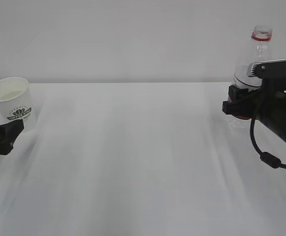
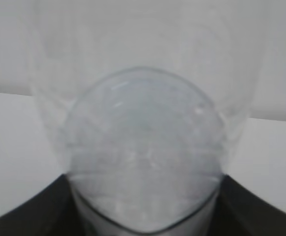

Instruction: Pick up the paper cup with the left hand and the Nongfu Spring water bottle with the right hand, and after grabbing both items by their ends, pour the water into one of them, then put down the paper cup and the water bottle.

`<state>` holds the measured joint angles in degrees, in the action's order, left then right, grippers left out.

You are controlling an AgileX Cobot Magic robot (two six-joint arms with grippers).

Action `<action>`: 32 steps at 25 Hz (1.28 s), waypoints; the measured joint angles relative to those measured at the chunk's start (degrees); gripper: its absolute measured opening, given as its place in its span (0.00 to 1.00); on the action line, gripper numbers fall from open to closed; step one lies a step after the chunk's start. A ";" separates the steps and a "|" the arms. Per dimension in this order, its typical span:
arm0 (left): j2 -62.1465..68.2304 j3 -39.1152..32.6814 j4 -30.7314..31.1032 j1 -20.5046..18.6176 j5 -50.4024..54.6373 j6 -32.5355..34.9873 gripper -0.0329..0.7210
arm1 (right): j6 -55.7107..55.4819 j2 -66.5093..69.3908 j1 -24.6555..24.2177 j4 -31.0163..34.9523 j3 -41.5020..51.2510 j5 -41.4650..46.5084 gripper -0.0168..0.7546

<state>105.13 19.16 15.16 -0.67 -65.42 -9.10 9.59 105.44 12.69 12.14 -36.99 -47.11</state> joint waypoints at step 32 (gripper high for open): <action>0.00 -0.04 0.11 0.00 0.00 0.00 0.83 | -0.53 9.51 0.00 -0.66 -7.13 2.82 0.86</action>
<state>105.13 19.12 15.28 -0.67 -65.42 -9.10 9.06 114.96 12.69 11.47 -44.12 -44.28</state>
